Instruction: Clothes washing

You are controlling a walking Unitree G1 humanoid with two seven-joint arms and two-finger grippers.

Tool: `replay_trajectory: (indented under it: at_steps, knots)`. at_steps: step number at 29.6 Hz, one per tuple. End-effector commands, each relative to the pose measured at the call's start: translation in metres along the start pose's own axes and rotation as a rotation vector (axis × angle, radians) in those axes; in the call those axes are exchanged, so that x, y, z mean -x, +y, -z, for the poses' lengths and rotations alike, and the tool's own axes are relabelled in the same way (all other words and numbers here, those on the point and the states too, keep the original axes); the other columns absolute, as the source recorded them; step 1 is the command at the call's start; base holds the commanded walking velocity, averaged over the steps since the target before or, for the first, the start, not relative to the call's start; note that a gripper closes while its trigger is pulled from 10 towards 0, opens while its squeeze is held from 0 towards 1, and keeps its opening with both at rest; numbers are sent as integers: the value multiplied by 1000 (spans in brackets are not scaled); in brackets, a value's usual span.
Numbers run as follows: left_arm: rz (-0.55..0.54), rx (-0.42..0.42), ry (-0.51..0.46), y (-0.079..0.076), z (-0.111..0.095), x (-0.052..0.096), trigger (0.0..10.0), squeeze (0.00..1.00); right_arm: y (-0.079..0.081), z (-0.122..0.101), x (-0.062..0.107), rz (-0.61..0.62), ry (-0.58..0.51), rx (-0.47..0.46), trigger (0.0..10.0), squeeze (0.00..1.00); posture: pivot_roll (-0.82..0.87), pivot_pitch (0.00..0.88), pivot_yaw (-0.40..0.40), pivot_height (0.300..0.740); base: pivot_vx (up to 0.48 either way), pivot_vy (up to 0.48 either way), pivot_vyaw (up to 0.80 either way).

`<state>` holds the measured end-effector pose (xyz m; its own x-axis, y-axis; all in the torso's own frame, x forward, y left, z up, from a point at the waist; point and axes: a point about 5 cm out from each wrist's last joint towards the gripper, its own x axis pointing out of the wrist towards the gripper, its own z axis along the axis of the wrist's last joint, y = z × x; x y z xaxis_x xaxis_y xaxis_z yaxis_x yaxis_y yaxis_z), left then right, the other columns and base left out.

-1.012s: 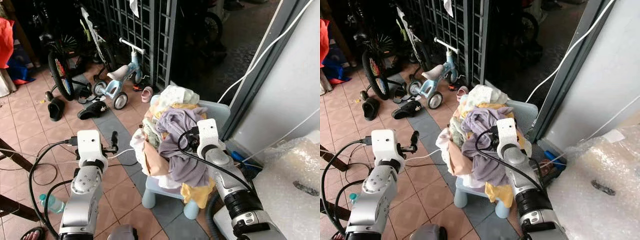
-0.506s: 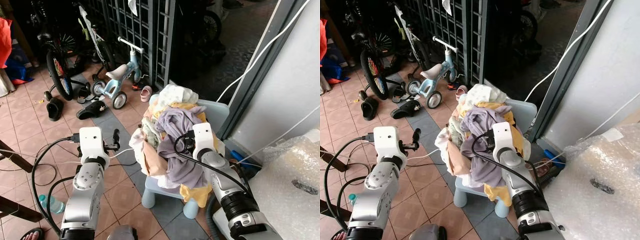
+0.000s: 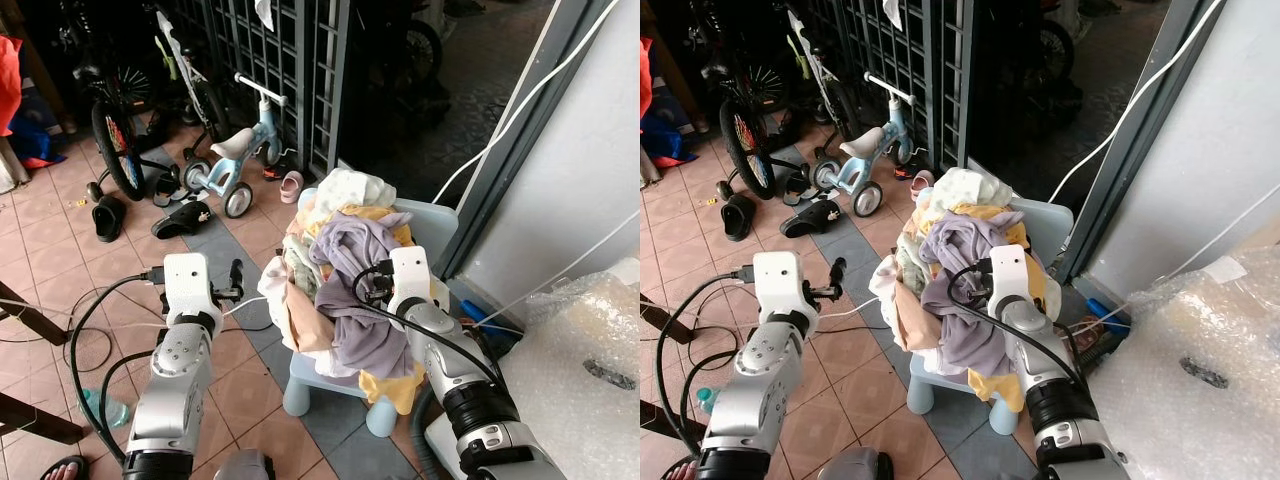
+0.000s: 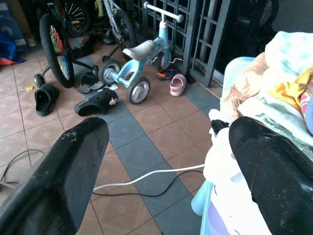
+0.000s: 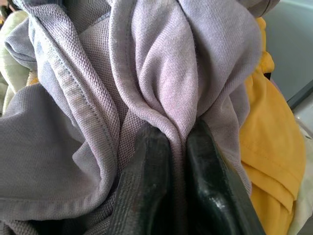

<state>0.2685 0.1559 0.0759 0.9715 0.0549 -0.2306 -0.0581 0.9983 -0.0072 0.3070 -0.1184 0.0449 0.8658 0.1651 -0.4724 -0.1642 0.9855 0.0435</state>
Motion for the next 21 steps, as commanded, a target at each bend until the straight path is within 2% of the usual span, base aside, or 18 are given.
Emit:
replay_trajectory:
  at_steps: [1, 2, 4, 6, 8, 11, 12, 13, 14, 21]
  knots:
    - [15, -9, -5, -3, -2, -2, 10000, 0, 0, -5, 3, -3, -53, -68, 0, 0, 12, 0, -14, 740, 0, 0, 0]
    - [24, -15, -9, -5, -3, -3, 10000, 0, -4, -17, 6, 8, -144, -66, 0, 0, 14, 0, -16, 740, 0, 0, 0]
    - [35, -24, -21, -8, -5, -3, 10000, 0, -6, -32, 14, 3, -257, -38, 0, 0, 13, 0, -16, 740, 0, 0, 0]
    - [37, -24, -24, -9, -5, -3, 10000, 0, -11, -43, 24, 0, -342, -61, 0, 0, 8, 0, -16, 740, 0, 0, 0]
    - [39, -22, -24, -9, -5, -3, 10000, 0, -13, -49, 30, -3, -387, -78, 0, 0, 8, 0, -16, 740, 0, 0, 0]
    - [42, -24, -17, -10, -3, -4, 10000, 0, -16, -61, 44, -10, -484, -45, 0, 0, -4, 0, -18, 740, 0, 0, 0]
    - [43, -28, -11, -10, -3, -6, 10000, 0, -12, -63, 48, -47, -501, -25, 706, 0, -9, 0, -17, 740, 0, 0, 0]
    - [43, -28, -11, -10, -3, -6, 10000, 0, -12, -63, 48, -47, -501, -25, 706, 0, -9, 0, -17, 740, 0, 0, 0]
    - [46, -30, -13, -10, -3, -6, 10000, 0, -11, -64, 50, -42, -514, -8, 10000, 0, -14, 0, -10, 740, -274, 0, 0]
    - [60, -41, -22, -12, -6, -9, 10000, 0, -14, -60, 50, 0, -495, -33, 10000, 0, -14, 0, 0, 740, -272, 0, 0]
